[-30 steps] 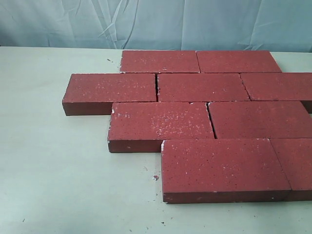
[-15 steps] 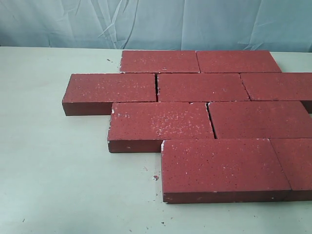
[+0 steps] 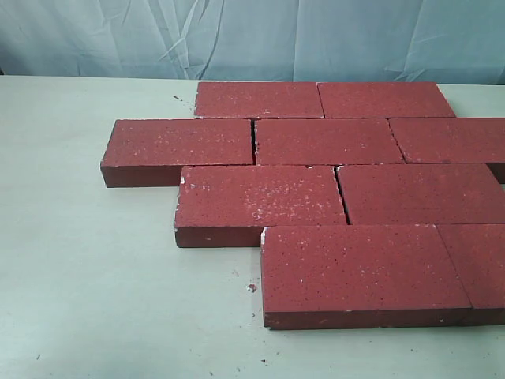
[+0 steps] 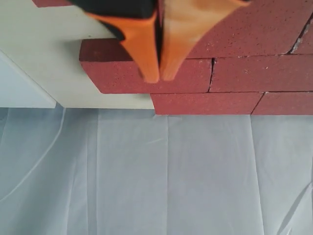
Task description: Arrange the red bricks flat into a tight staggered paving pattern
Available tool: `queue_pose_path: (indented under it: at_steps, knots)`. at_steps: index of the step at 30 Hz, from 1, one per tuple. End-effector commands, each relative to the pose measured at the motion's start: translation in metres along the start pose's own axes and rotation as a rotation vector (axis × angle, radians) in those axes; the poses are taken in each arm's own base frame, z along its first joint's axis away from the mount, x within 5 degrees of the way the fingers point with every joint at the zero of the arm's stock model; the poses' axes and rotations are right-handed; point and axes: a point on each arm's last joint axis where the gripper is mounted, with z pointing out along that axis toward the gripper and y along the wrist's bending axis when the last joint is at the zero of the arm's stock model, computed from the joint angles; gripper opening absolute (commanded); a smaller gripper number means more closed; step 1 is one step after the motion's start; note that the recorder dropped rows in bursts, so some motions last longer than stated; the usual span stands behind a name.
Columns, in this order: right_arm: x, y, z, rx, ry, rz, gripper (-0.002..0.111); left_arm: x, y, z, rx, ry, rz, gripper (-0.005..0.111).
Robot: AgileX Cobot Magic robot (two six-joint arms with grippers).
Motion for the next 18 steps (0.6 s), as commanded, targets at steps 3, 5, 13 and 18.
queue_pose_path:
  at_steps: [3,5,13,18]
  knots:
    - [0.0145,0.0004,-0.0024,0.000,0.145,0.014,-0.001,0.0010,0.0000,0.0000,0.000,-0.005,0.002,0.000]
    - [0.0179,0.0005,-0.0030,-0.002,0.184,0.010,-0.001,0.0010,0.0000,0.0000,0.000,-0.005,0.002,0.000]
    - [0.0181,0.0006,-0.0030,-0.002,0.186,0.013,-0.001,0.0010,0.0000,0.0000,0.000,-0.005,0.002,0.000]
    - [0.0181,0.0006,-0.0030,-0.002,0.186,0.013,-0.001,0.0010,0.0000,0.0000,0.000,-0.005,0.002,0.000]
